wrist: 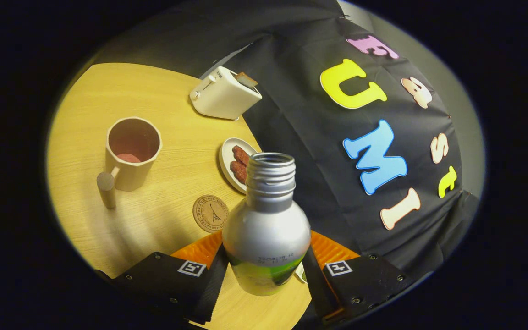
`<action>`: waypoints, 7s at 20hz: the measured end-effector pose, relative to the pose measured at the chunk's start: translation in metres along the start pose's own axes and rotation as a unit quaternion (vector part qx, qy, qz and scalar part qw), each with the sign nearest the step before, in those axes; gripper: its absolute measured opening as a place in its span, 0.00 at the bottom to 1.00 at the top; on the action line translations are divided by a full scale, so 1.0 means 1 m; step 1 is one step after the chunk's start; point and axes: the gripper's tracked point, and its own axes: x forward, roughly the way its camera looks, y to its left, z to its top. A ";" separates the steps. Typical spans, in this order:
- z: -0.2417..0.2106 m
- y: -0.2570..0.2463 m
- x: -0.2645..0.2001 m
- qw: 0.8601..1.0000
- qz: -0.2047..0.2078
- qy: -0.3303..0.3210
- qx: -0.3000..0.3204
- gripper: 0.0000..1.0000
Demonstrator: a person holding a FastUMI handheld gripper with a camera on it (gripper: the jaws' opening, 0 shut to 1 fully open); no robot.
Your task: Take the bottle from table, then pour the juice into the cup, finally place the bottle on the coaster
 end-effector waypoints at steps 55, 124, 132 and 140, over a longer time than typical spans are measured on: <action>0.076 0.037 0.043 0.906 -0.009 -0.007 -0.423 0.76; 0.112 0.016 0.048 0.803 -0.043 -0.032 -0.594 0.76; 0.116 0.011 0.045 0.796 -0.053 -0.039 -0.602 0.76; 0.122 0.015 0.041 0.784 -0.055 -0.046 -0.617 0.76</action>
